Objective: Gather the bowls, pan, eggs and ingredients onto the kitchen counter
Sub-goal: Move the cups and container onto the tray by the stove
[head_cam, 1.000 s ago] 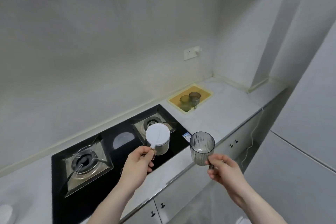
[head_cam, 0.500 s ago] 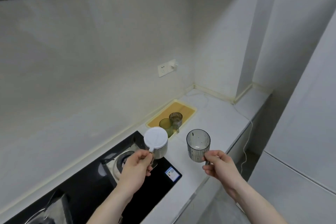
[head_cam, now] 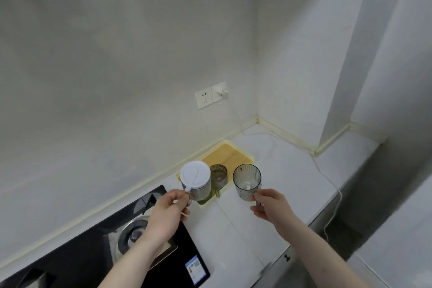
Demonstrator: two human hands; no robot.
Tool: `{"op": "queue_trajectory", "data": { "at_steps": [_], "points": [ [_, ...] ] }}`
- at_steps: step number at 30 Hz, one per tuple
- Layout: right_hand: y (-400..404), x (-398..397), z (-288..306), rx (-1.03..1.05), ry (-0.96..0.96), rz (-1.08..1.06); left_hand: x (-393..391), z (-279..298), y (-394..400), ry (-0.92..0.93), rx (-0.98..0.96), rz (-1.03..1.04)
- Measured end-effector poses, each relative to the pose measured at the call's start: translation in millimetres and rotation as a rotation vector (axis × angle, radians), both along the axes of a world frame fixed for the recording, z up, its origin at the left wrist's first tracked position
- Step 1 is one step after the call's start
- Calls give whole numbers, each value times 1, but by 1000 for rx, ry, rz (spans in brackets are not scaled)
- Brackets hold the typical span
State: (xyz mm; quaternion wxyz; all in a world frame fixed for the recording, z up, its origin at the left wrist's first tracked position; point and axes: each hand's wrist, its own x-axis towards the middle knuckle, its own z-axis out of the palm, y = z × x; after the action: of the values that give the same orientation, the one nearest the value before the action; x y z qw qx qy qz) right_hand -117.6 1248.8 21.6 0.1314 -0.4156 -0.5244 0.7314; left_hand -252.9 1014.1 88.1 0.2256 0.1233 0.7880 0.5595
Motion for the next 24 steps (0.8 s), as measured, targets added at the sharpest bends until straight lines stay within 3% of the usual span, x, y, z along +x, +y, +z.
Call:
{"op": "queue_trajectory", "data": {
  "at_steps": [8, 24],
  "points": [
    [89, -72, -25, 6, -120, 165, -14, -17, 61, -4, -34, 104],
    [122, -184, -74, -46, -234, 214, -30, -15, 64, -28, -94, 209]
  ]
}}
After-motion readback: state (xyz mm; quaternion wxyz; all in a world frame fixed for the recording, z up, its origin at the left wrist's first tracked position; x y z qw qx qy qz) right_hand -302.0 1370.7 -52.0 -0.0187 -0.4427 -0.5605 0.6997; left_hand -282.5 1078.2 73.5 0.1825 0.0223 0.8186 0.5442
